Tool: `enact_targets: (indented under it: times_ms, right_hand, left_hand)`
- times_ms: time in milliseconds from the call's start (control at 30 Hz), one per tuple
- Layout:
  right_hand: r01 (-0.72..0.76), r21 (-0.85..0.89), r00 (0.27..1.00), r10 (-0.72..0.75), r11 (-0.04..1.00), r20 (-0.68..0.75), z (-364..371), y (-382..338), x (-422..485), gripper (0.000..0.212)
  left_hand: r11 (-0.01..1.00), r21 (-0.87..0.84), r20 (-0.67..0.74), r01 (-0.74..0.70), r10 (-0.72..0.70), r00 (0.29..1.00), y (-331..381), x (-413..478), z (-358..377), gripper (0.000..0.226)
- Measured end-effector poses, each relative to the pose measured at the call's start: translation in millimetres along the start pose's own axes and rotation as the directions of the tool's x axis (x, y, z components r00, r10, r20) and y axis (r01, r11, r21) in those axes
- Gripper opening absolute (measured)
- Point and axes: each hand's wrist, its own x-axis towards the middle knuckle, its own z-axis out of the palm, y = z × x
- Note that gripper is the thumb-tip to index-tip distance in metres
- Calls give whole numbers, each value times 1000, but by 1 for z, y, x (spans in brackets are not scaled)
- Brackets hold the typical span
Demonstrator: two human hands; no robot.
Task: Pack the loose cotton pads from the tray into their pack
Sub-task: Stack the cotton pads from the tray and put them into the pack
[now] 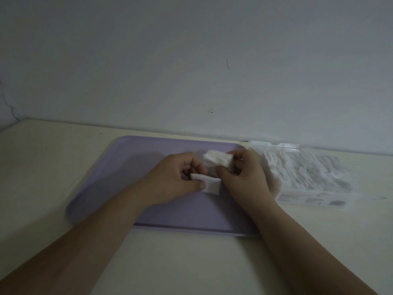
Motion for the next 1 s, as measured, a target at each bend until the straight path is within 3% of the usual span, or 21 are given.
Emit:
enact_targets:
  times_ms: [167,300,467,600,667,767,833,1000]
  right_hand:
    - [-27,90,974,6,996,227,0,4,1,44]
    - [-103,244,932,8,964,362,-2,6,1,61]
    - [13,88,972,-33,996,232,0,6,-3,41]
    - [51,88,973,-69,995,222,-2,5,-2,40]
    - [70,69,970,-84,995,228,-2,1,-5,45]
    - [86,59,971,-97,995,217,-2,-2,-7,56]
    - [20,135,974,-49,991,220,-4,-5,-7,60]
    - [-24,138,974,-8,990,227,-4,-8,-8,38]
  left_hand:
    - [999,-33,-199,11,-18,980,-1,3,8,16]
    - [996,-84,-246,-4,-17,969,-5,5,9,12]
    - [998,-59,-266,-1,-14,964,-6,5,11,22]
    - [998,-51,-211,31,-41,977,-9,7,8,56]
    - [999,-39,-142,-12,6,990,-11,7,10,46]
    - [996,85,-190,-7,23,981,-12,9,13,22]
    - [994,109,-221,16,9,975,-11,8,13,22]
    - [1000,15,-177,-6,9,984,-3,4,13,29]
